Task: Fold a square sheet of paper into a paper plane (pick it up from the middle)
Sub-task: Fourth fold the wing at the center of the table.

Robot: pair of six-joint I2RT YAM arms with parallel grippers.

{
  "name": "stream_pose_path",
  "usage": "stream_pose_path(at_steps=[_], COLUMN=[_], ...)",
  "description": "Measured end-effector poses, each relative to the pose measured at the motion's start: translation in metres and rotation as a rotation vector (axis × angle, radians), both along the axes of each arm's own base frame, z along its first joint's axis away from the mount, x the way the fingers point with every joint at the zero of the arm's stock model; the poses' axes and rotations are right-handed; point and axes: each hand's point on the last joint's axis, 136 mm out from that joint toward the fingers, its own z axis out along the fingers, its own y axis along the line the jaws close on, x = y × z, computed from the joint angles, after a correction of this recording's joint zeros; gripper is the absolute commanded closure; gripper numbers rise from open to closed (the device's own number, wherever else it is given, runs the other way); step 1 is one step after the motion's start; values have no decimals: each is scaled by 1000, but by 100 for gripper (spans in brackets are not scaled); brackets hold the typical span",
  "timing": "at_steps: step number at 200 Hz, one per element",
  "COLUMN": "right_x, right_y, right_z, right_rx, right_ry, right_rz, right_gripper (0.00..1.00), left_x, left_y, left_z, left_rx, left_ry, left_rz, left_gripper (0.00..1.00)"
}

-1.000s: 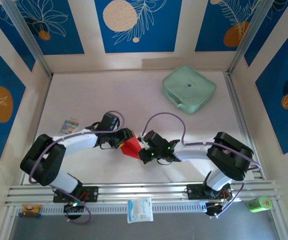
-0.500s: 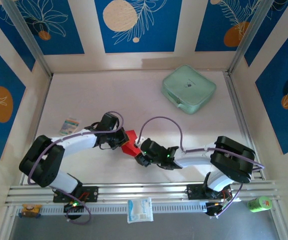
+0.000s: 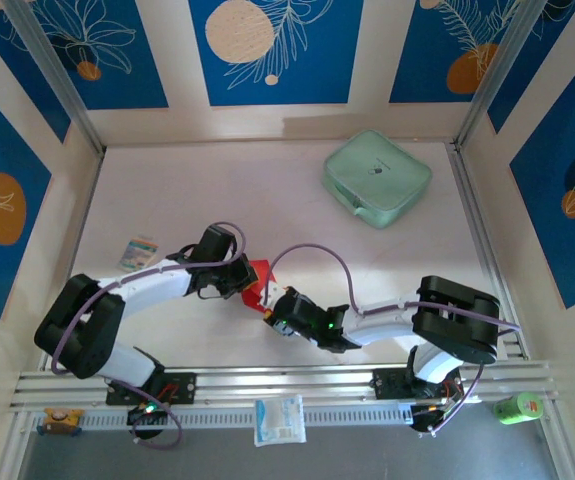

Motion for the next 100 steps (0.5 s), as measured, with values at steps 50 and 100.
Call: stream_pose_path(at_steps=[50,100], right_x=[2,4], right_y=[-1,-5], right_z=[-1,-13], right_rx=[-1,-42], right_ry=[-9,-10], right_rz=[-14,-26], right_gripper=[58,64], left_x=[-1,-1], left_y=[0,-1], left_z=[0,0], left_rx=[-2,-4], left_ry=[2,3], left_rz=[-2,-4], left_gripper=[100,100])
